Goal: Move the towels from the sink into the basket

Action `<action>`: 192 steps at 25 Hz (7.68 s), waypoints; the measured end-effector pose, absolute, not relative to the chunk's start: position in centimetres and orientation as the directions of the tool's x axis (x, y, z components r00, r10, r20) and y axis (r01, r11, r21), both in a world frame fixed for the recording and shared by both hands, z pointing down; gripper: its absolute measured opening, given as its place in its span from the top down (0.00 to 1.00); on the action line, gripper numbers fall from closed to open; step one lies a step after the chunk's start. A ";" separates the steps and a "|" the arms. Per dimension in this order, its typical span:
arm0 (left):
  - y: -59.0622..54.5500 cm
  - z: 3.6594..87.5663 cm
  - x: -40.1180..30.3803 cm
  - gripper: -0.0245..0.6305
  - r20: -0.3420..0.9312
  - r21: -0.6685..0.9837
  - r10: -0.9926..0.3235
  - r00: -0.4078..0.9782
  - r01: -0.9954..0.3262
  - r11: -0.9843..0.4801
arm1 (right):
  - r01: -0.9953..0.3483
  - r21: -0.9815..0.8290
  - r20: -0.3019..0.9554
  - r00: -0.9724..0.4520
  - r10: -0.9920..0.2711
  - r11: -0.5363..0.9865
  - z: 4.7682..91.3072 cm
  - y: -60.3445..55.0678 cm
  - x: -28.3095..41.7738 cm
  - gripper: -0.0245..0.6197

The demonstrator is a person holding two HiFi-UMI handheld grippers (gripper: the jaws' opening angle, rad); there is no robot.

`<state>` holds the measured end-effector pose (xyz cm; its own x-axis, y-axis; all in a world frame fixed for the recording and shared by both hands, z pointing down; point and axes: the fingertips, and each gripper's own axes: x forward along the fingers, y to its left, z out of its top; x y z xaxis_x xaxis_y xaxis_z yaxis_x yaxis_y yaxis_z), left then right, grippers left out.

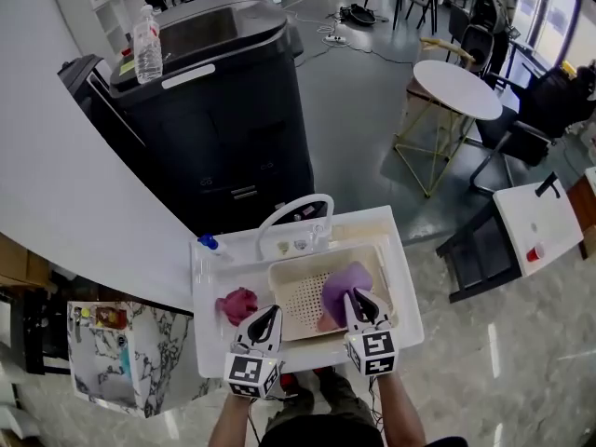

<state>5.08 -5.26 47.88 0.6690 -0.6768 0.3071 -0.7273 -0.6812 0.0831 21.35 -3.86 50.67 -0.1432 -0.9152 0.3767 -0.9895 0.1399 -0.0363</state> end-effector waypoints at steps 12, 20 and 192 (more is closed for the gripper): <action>-5.5 53.0 7.3 0.95 0.399 0.124 -0.644 0.653 -0.734 -0.668 | -0.991 -0.082 0.481 -0.134 -0.867 0.108 57.4 -4.1 24.6 0.87; -5.6 56.0 8.0 0.95 0.454 0.141 -0.621 0.639 -0.739 -0.659 | -0.991 -0.101 0.540 -0.133 -0.831 0.093 61.4 -4.3 26.1 0.87; -6.7 58.3 -22.5 0.95 0.466 0.181 -0.846 0.261 -0.963 -0.198 | -0.757 -0.148 0.710 -0.529 -0.465 0.636 67.0 -11.9 -9.7 0.85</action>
